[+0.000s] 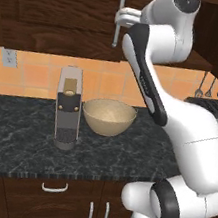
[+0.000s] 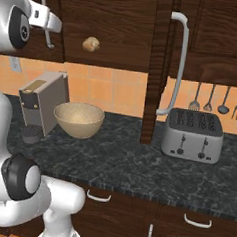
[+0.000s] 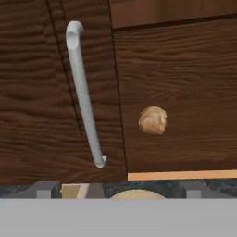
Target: Open the cabinet, pick up the bread from the cabinet and place it in the basket. Then move the basket to the dining counter.
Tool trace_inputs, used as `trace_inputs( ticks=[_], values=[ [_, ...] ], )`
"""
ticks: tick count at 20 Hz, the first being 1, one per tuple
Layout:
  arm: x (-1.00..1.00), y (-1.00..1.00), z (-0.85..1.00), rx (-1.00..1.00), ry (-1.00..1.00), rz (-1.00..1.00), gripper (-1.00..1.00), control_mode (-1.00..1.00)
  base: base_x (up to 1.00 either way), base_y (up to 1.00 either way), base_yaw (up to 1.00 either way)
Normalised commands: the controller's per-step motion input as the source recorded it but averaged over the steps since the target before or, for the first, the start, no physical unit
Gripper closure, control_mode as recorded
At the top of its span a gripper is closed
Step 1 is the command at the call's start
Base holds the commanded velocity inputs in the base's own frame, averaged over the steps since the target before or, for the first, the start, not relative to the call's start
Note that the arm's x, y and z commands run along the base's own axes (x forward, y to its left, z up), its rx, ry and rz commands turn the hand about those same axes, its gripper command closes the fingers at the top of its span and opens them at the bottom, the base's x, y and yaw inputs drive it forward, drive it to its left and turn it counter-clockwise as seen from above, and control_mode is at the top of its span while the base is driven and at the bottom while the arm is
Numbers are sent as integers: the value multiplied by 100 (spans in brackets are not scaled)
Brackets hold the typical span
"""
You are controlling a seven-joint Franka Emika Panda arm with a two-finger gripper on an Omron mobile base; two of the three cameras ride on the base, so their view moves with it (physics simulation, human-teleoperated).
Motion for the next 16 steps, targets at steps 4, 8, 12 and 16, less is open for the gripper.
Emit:
trace_inputs(
  ticks=[4,8,12,16],
  values=[
    [39,41,0,-5,0,0,-100,-100,0,0,0],
    [34,24,0,-5,1,0,-100,-100,0,0,0],
    [49,0,-5,-1,6,0,-100,-100,0,0,0],
    [46,11,-3,-3,3,0,-100,-100,0,0,0]
  ],
)
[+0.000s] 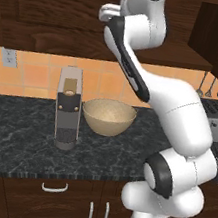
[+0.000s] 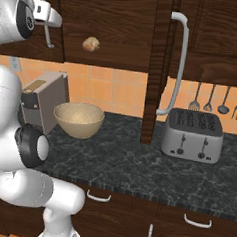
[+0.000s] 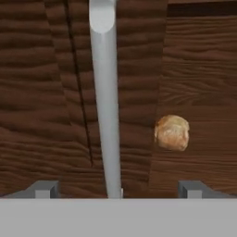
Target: Open the cabinet, pick up the bread from the cabinet and place it in the basket. Then move the basket to the dining counter.
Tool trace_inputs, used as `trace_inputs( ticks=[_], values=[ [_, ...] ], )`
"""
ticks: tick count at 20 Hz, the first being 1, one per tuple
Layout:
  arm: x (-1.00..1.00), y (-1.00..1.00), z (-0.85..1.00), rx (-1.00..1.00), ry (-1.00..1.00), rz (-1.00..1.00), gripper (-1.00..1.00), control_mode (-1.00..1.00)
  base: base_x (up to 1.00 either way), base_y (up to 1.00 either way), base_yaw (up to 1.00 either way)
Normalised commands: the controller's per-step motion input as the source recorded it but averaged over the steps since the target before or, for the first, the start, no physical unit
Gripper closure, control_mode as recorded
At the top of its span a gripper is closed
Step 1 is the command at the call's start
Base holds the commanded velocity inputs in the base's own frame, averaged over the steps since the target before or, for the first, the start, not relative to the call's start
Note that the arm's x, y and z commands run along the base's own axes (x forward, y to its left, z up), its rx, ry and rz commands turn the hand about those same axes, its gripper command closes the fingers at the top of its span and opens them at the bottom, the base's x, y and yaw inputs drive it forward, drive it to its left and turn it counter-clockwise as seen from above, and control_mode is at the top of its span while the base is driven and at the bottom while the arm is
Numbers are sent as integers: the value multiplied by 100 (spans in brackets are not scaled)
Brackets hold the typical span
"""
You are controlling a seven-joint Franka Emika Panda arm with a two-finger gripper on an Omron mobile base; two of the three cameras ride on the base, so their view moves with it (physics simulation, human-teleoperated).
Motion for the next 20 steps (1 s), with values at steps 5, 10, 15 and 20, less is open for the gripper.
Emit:
trace_inputs(
  ticks=[5,10,15,20],
  values=[
    [33,21,-1,-4,0,0,-100,-100,0,0,0],
    [47,5,-6,-3,4,0,-100,-100,0,0,0],
    [78,16,-39,-5,5,0,100,-100,0,0,0],
    [67,52,-65,-1,2,1,100,-100,0,0,0]
  ],
)
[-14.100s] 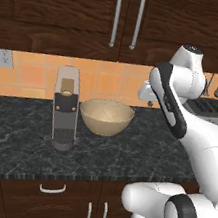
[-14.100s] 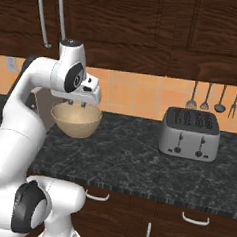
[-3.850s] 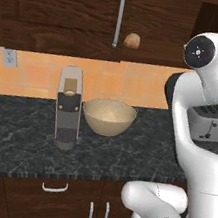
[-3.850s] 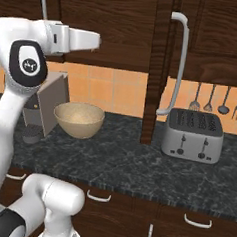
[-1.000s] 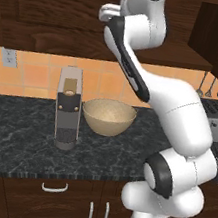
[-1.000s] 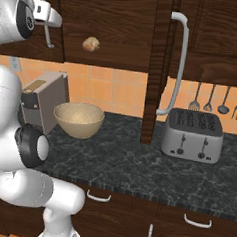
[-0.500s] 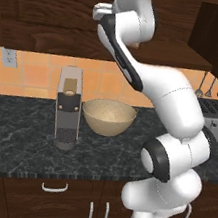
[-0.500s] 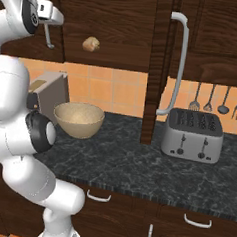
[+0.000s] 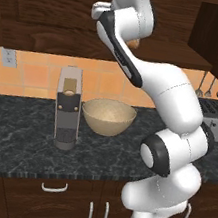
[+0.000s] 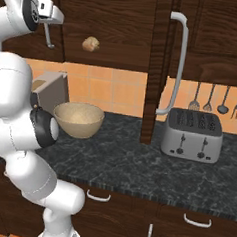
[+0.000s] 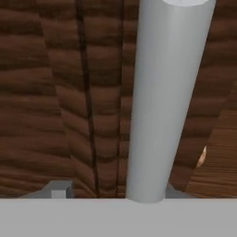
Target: Open the cabinet, pick up the bread from the cabinet and place it in the basket. Then move the basket to the dining counter.
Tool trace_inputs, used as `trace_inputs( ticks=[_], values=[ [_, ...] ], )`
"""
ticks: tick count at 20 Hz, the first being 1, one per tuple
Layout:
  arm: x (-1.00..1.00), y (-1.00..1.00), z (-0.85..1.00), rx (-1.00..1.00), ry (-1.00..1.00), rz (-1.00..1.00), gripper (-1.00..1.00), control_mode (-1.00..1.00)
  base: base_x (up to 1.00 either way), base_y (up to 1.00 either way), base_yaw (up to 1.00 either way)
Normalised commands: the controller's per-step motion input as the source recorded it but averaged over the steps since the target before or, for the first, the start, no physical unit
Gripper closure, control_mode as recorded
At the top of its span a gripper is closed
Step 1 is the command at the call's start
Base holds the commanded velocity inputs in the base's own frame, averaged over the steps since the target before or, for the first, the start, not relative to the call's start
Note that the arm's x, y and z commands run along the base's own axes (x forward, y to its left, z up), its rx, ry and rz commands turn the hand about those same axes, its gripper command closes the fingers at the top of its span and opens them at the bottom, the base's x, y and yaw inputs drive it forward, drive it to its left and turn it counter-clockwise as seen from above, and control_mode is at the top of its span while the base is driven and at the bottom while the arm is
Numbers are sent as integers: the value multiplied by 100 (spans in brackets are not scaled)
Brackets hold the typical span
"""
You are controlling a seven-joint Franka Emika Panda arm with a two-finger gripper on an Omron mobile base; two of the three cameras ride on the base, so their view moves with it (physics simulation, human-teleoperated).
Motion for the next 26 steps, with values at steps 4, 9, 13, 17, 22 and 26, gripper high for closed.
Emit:
trace_inputs(
  ticks=[4,9,13,17,22,26],
  values=[
    [7,87,-61,2,0,10,100,-100,0,0,0],
    [-80,100,-7,0,-3,6,100,-100,0,0,0],
    [-99,100,0,0,0,5,100,-100,0,0,0],
    [-100,100,0,7,0,10,100,-100,0,0,0],
    [-100,100,0,10,1,11,100,-100,0,0,0],
    [-100,100,-5,15,0,13,100,-100,0,0,0]
  ],
)
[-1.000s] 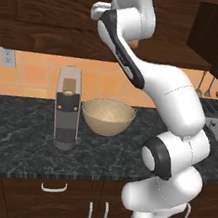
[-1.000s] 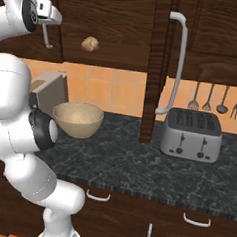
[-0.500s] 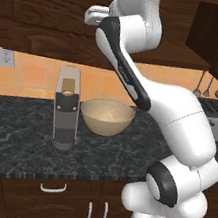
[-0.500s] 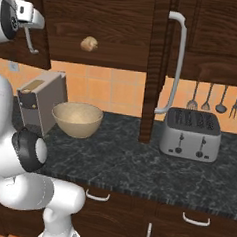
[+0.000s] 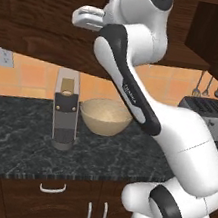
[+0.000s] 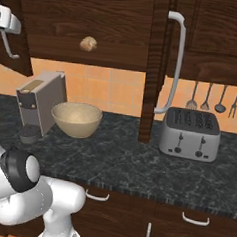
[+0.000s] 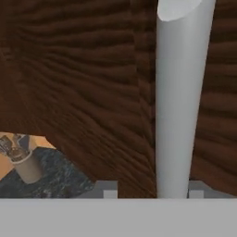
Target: Open the cabinet, pick up the bread from the cabinet and place it in the basket. Then move the basket to the dining counter.
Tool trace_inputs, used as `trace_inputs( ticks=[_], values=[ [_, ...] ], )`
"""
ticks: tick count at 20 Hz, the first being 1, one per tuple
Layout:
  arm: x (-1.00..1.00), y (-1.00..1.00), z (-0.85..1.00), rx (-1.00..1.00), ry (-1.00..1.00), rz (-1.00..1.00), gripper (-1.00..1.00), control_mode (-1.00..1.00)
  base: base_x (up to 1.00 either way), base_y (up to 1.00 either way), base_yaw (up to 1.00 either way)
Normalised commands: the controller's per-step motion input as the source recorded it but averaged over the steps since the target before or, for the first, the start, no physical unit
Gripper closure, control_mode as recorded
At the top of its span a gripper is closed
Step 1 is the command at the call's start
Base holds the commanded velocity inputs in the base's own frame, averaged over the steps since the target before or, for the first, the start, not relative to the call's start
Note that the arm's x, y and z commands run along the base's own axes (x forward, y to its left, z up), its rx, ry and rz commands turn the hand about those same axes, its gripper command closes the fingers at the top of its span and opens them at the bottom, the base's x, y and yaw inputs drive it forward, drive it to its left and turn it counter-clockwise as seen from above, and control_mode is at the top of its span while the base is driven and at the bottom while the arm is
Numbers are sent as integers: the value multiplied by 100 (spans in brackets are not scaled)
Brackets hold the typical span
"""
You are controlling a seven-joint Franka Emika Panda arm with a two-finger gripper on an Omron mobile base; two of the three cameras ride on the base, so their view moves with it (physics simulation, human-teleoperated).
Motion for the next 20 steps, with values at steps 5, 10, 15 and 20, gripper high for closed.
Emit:
trace_inputs(
  ticks=[5,10,15,20],
  values=[
    [-100,100,-20,16,0,11,100,-100,0,0,0],
    [-100,100,-28,15,-1,9,100,-100,0,0,0],
    [-100,94,-12,23,0,9,100,-100,0,0,0],
    [-84,-51,4,25,-7,2,100,-100,0,0,0]
  ],
)
